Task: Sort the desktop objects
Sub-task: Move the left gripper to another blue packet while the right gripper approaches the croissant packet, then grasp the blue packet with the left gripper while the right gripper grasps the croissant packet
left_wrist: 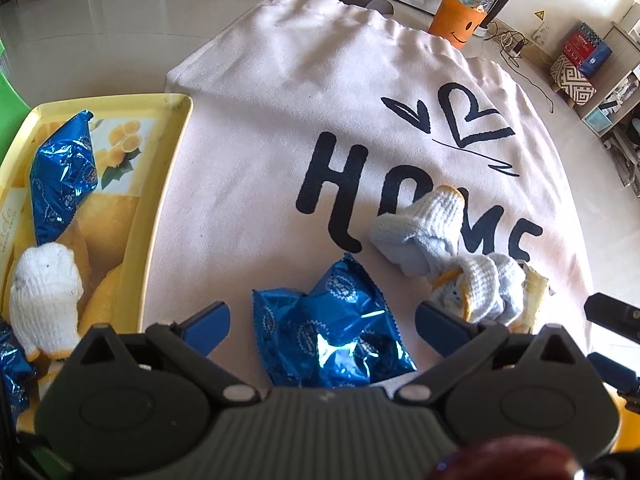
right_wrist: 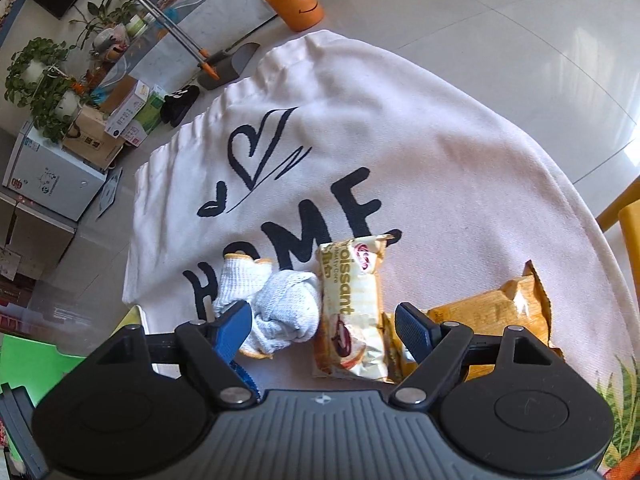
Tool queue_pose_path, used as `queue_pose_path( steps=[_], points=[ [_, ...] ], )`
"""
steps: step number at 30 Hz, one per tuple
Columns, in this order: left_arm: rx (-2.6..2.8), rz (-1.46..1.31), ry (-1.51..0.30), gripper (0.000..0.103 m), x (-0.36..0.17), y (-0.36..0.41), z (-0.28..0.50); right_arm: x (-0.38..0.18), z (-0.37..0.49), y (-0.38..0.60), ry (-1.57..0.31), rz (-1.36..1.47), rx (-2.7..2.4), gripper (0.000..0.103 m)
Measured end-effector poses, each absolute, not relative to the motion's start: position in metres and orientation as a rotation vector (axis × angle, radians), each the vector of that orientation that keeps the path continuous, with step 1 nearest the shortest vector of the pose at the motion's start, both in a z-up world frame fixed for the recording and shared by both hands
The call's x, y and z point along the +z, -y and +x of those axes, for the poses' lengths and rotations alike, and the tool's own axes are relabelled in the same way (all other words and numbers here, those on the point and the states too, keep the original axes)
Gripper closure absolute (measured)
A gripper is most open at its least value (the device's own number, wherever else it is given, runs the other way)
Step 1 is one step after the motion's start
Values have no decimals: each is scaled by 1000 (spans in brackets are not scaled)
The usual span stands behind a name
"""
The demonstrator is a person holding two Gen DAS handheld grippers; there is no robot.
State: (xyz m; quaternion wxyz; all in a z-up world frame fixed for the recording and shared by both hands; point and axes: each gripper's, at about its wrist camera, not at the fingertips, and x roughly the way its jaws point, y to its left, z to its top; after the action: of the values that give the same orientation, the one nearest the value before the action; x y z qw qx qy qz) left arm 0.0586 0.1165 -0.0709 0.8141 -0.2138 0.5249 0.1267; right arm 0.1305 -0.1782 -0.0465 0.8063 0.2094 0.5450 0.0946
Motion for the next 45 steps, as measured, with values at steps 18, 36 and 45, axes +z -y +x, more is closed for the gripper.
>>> queue_pose_path(
  steps=[18, 36, 45],
  points=[
    [306, -457, -1182, 1, -100, -107, 71, -82, 140, 160, -1211, 264, 268, 24],
    [284, -380, -1217, 1, -115, -102, 75, -115, 156, 132, -1244, 188, 303, 37],
    [290, -255, -1230, 1, -120, -86, 81, -114, 157, 126, -1223, 132, 291, 39]
  ],
)
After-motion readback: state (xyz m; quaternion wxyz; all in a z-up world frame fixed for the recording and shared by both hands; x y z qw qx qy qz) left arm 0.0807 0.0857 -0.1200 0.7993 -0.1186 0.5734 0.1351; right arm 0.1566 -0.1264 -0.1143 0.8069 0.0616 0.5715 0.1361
